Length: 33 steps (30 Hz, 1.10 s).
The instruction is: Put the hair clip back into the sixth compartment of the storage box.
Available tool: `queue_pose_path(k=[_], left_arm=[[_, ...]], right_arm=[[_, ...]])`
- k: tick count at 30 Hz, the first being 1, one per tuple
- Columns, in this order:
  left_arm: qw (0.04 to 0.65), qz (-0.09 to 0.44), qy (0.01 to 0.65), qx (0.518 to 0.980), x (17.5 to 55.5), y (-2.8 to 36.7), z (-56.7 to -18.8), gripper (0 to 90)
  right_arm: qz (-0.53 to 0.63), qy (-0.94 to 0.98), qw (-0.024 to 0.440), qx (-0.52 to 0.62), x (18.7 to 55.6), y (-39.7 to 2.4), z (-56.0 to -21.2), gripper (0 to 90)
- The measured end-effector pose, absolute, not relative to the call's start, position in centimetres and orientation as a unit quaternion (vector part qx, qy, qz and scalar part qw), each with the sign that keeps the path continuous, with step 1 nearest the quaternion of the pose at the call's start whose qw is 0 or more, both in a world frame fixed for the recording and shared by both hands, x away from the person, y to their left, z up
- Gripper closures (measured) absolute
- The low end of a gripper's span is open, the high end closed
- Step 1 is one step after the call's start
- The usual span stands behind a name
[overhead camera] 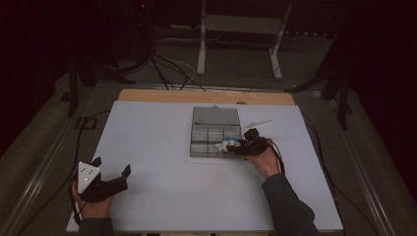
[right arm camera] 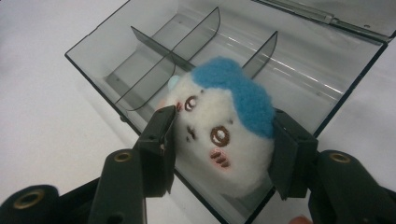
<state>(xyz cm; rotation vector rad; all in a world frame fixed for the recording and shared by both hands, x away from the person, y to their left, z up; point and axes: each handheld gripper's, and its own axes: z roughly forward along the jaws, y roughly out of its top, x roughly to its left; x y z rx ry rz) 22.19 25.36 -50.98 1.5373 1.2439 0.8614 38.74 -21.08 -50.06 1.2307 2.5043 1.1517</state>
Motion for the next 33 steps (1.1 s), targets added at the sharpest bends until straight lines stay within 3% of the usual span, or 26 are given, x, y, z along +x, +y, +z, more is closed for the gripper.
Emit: queue_pose_path(k=[25,33], left_arm=[[0.472,0.352,0.508,0.628,22.2,25.32,-50.99,0.8],[0.47,0.353,0.506,0.632,22.22,25.27,-51.01,0.8]], right_arm=[[0.391,0.822,0.066,0.409,38.57,-21.1,-49.67,35.5],[0.404,0.81,0.077,0.419,38.41,-21.43,-49.16,20.3]])
